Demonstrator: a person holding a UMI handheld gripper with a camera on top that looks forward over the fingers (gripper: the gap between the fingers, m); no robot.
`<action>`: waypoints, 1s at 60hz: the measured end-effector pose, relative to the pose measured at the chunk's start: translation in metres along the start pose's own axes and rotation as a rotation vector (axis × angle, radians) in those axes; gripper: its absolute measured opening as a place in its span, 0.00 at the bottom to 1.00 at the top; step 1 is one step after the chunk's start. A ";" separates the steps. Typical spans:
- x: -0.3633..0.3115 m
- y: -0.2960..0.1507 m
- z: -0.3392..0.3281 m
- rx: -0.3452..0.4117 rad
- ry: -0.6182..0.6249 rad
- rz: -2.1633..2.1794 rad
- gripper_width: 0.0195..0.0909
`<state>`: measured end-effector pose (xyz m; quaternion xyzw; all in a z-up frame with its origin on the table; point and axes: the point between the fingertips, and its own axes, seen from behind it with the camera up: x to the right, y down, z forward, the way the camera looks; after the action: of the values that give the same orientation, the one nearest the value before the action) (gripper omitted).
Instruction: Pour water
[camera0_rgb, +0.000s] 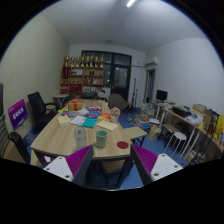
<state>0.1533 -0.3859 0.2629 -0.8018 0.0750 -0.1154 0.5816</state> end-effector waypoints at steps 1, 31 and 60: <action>0.003 -0.001 -0.010 -0.002 0.004 0.000 0.90; -0.038 0.022 -0.017 0.018 -0.003 0.024 0.91; -0.197 0.093 0.192 0.133 -0.172 0.047 0.89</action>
<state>0.0174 -0.1888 0.0978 -0.7663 0.0355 -0.0372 0.6404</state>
